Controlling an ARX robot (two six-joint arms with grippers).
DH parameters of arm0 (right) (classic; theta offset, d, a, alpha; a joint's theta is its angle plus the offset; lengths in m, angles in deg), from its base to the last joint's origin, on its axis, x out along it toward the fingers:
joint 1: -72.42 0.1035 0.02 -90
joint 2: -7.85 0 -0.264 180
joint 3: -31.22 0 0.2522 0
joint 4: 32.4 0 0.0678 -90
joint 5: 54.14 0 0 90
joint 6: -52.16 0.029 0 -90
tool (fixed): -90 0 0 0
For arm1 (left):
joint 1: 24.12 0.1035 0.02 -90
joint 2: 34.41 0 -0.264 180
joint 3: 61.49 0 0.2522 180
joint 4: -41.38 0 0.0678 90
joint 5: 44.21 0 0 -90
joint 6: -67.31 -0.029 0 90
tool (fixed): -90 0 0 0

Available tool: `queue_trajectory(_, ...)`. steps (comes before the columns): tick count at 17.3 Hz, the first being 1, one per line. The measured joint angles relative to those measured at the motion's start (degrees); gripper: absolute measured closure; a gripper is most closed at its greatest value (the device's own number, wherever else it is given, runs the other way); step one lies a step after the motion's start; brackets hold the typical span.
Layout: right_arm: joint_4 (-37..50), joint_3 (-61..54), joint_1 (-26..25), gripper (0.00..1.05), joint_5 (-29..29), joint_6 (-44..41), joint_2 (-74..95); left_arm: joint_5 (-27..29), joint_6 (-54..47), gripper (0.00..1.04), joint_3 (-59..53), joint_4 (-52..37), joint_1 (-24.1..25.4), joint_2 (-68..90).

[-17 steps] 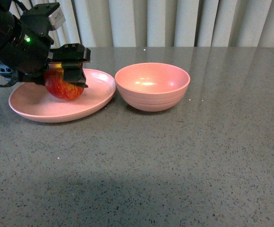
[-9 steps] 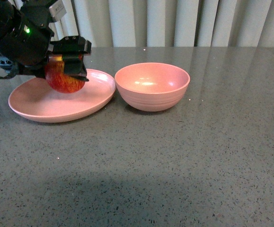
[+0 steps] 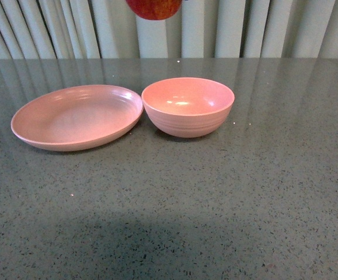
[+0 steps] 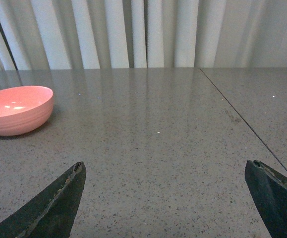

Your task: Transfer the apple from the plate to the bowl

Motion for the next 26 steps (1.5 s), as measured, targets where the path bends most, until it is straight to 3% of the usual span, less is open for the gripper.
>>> queue_trajectory(9,0.0,0.0,0.0,0.07,0.0,0.0,0.0,-0.07,0.74,0.35,2.29,-0.81,-4.52,9.38)
queue_trajectory(26,0.0,0.0,0.0,0.07,0.0,0.0,0.0,-1.03,2.03,0.35,-0.52,-2.14,-3.52,13.31)
